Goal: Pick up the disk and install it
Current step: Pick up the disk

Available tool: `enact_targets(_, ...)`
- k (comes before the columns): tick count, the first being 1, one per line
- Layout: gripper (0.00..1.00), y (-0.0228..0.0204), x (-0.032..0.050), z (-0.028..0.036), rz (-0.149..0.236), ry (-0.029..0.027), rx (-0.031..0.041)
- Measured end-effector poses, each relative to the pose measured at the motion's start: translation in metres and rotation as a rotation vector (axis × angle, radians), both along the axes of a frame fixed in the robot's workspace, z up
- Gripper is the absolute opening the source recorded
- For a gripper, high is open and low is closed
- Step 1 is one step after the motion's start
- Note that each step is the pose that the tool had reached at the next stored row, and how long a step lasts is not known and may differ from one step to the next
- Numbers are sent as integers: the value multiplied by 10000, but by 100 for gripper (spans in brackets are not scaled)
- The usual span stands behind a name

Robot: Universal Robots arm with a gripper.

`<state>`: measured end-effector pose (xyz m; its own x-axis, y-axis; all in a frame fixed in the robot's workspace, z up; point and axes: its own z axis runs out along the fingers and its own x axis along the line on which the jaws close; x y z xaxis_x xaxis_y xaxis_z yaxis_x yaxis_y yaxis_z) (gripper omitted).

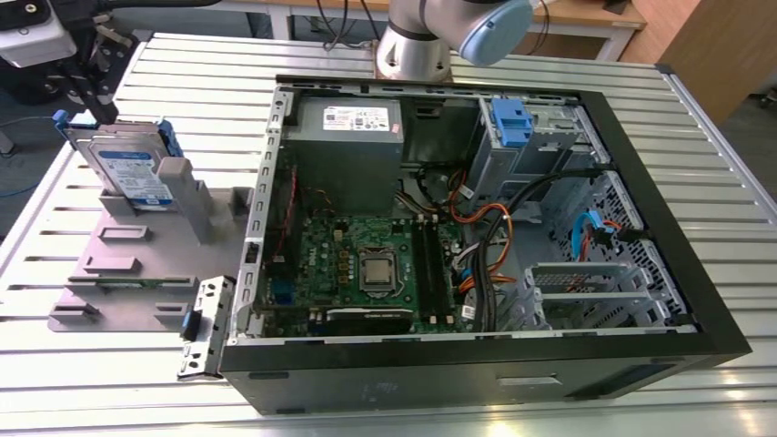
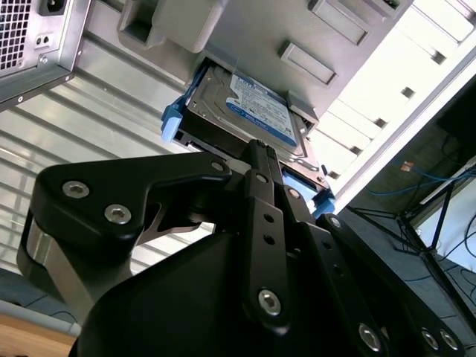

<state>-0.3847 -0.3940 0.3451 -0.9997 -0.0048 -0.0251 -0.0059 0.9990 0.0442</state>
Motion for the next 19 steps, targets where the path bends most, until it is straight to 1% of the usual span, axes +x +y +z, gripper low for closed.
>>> enact_targets(5,11,0,0,0,292,0,0)
enact_targets(19,11,0,0,0,379,0,0)
